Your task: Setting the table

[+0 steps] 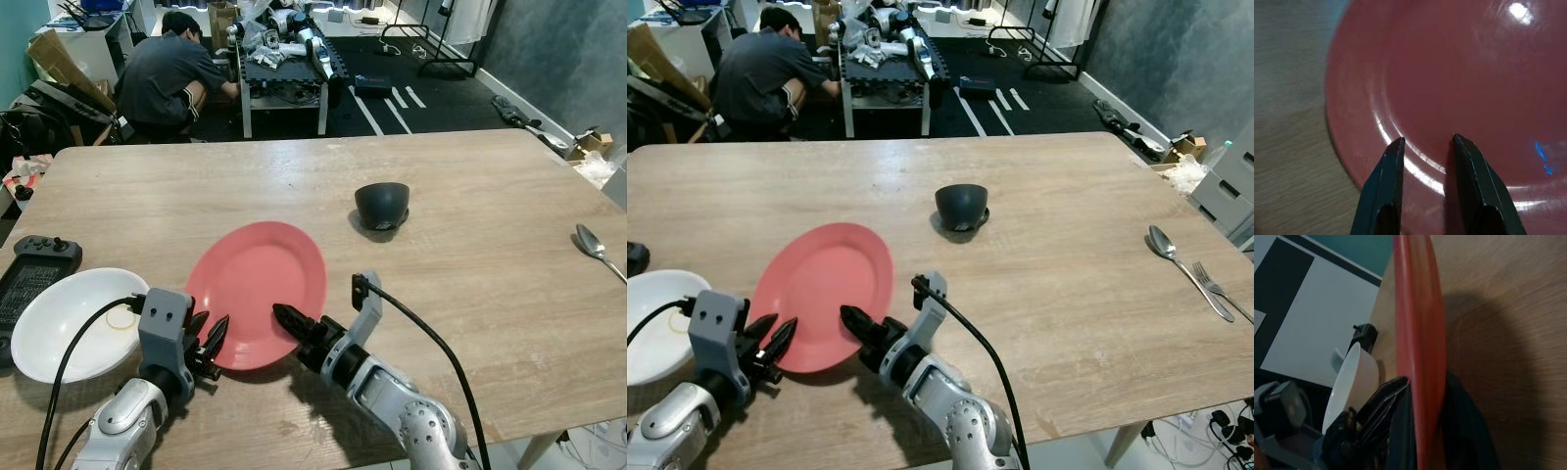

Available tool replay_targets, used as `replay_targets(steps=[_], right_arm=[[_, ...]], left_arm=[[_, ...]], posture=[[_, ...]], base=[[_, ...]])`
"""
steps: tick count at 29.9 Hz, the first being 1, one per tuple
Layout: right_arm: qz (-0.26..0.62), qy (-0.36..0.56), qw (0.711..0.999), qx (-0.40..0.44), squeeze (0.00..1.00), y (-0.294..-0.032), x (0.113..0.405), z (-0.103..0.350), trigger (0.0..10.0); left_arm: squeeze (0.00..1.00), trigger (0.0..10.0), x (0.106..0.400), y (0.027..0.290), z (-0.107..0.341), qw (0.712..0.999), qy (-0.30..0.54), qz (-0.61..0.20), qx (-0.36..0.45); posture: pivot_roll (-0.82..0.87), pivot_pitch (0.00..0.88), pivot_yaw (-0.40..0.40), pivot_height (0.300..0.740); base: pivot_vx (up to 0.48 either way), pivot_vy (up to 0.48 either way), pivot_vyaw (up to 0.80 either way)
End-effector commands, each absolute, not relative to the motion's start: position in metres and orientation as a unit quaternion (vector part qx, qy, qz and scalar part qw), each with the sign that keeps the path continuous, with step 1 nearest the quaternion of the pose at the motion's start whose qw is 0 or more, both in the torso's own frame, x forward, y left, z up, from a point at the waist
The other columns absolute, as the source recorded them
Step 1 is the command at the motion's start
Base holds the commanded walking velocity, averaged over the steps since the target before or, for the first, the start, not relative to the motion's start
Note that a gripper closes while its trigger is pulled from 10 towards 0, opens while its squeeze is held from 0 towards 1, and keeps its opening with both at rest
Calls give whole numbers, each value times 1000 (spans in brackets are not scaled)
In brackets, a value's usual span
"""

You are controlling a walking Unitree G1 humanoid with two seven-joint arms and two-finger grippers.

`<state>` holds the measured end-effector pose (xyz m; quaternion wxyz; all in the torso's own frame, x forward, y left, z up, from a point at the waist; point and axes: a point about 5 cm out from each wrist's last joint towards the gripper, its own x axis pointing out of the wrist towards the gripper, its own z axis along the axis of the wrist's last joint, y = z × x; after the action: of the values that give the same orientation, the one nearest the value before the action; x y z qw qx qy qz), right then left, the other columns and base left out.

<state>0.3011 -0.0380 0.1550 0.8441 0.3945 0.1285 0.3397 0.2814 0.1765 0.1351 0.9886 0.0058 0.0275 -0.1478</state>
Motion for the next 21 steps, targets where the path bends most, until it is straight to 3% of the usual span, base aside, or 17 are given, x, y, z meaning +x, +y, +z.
replay_targets(steps=[1, 8, 12, 15, 18, 21], right_arm=[[350, 134, 825, 422, 0, -23, 298, 156, 0], [353, 128, 824, 424, 0, -24, 297, 157, 0], [347, 113, 834, 414, 0, -28, 300, 160, 0], [324, 69, 855, 398, 0, -48, 309, 172, 0], [316, 54, 863, 391, 0, -56, 312, 177, 0], [289, -13, 885, 365, 0, -87, 318, 197, 0]], left_arm=[[0, 10000, 275, 176, 109, 985, 92, -149, 1], [0, 10000, 279, 177, 117, 986, 77, -150, 3], [0, 10000, 291, 178, 147, 987, 28, -157, 6], [0, 10000, 305, 175, 211, 981, -71, -180, 1], [0, 10000, 306, 172, 231, 976, -102, -191, -2], [0, 10000, 302, 161, 281, 954, -176, -243, -15]], posture=[[100, 166, 25, 740], [101, 165, 27, 740], [103, 160, 30, 740], [107, 152, 32, 740], [105, 147, 35, 740], [98, 145, 49, 740]], base=[[0, 0, 0], [0, 0, 0], [0, 0, 0], [0, 0, 0], [0, 0, 0], [0, 0, 0]])
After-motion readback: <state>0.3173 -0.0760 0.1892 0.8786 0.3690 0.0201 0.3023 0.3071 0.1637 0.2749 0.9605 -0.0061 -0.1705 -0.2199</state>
